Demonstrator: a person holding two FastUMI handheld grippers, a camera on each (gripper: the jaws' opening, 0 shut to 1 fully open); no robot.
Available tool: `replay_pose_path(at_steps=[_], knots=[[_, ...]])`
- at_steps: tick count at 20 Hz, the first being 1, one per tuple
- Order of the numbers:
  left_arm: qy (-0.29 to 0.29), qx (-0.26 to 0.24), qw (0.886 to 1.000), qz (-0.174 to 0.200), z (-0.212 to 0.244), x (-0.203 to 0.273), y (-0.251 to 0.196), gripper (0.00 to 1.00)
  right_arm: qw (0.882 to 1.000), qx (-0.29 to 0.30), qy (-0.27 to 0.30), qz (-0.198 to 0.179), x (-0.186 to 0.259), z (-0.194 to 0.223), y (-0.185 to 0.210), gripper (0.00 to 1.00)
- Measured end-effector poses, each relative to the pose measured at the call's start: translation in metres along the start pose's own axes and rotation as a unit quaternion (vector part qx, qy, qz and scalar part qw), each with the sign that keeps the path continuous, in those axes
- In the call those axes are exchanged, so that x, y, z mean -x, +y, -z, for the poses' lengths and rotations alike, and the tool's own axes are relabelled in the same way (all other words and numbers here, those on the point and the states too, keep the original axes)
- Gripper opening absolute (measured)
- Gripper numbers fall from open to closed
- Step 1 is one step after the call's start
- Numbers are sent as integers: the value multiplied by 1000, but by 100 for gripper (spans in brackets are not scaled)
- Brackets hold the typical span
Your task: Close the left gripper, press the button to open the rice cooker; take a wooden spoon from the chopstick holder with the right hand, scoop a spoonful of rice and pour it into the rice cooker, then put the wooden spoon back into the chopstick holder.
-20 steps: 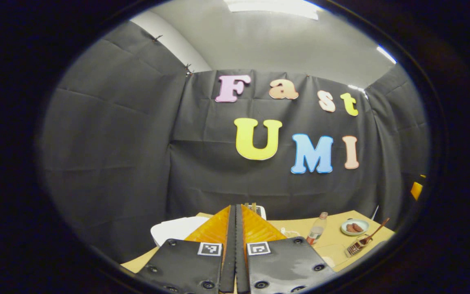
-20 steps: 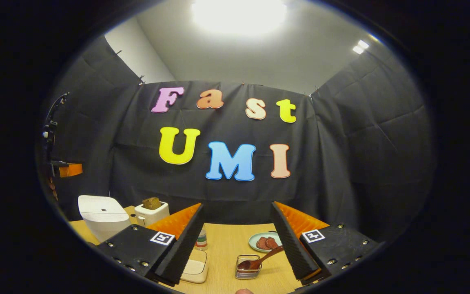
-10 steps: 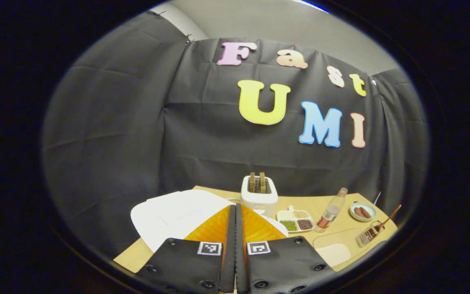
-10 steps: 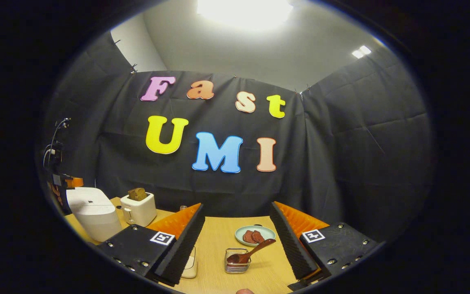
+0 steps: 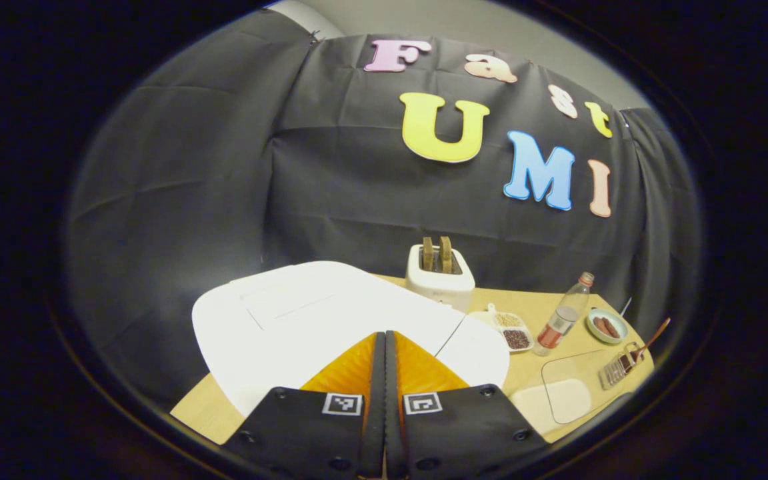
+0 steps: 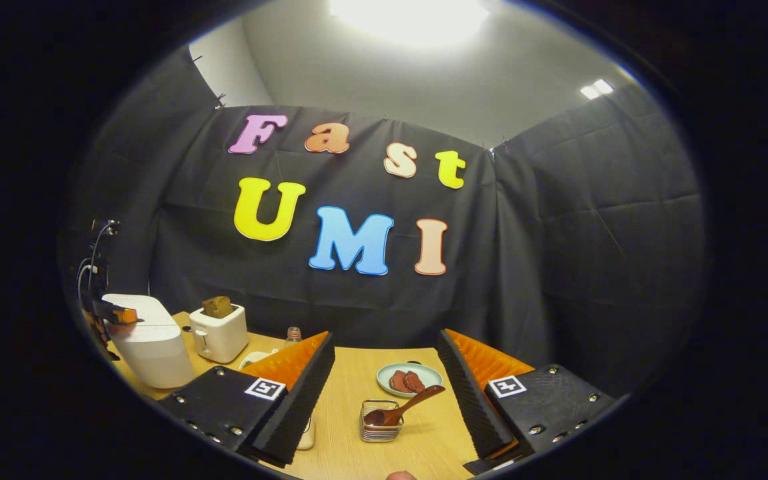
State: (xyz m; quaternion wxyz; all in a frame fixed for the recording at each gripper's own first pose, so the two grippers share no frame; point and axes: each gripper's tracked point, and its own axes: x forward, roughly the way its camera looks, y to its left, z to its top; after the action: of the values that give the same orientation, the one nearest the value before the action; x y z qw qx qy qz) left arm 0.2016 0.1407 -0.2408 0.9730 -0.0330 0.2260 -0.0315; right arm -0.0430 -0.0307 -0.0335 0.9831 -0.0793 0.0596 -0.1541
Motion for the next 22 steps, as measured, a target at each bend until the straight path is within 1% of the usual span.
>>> replay_pose_path(at_steps=[4, 6, 10, 11, 13, 16, 17, 18, 20, 22], knots=[[9, 21, 1000, 2, 5, 4, -6, 9, 1000, -3, -3, -5, -2, -1, -2, 95], [-9, 12, 1000, -8, -6, 10, -5, 9, 1000, -6, -7, -8, -2, -4, -2, 95], [-69, -1, 997, -40, -57, 27, 3, 9, 1000, -3, -15, -11, -5, -5, -12, 95], [-84, -3, 995, -49, -71, 34, 5, 11, 1000, -6, -16, -12, -6, -5, -14, 95], [-114, -4, 992, -61, -99, 52, 5, 9, 1000, -15, -14, -16, -9, -2, -19, 95], [-151, 7, 987, -53, -127, 87, -9, 7, 999, -26, -17, -13, -18, -1, -34, 95], [-160, 4, 985, -56, -134, 96, -12, 9, 999, -30, -15, -12, -23, 2, -39, 95], [-168, 4, 984, -59, -136, 107, -14, 12, 999, -36, -12, -12, -27, 4, -42, 95], [-177, 9, 982, -63, -143, 133, -26, 60, 999, -44, -9, -11, -37, 9, -51, 95], [-187, 9, 981, -60, -148, 147, -40, 84, 999, -49, -6, -8, -49, 15, -60, 95]])
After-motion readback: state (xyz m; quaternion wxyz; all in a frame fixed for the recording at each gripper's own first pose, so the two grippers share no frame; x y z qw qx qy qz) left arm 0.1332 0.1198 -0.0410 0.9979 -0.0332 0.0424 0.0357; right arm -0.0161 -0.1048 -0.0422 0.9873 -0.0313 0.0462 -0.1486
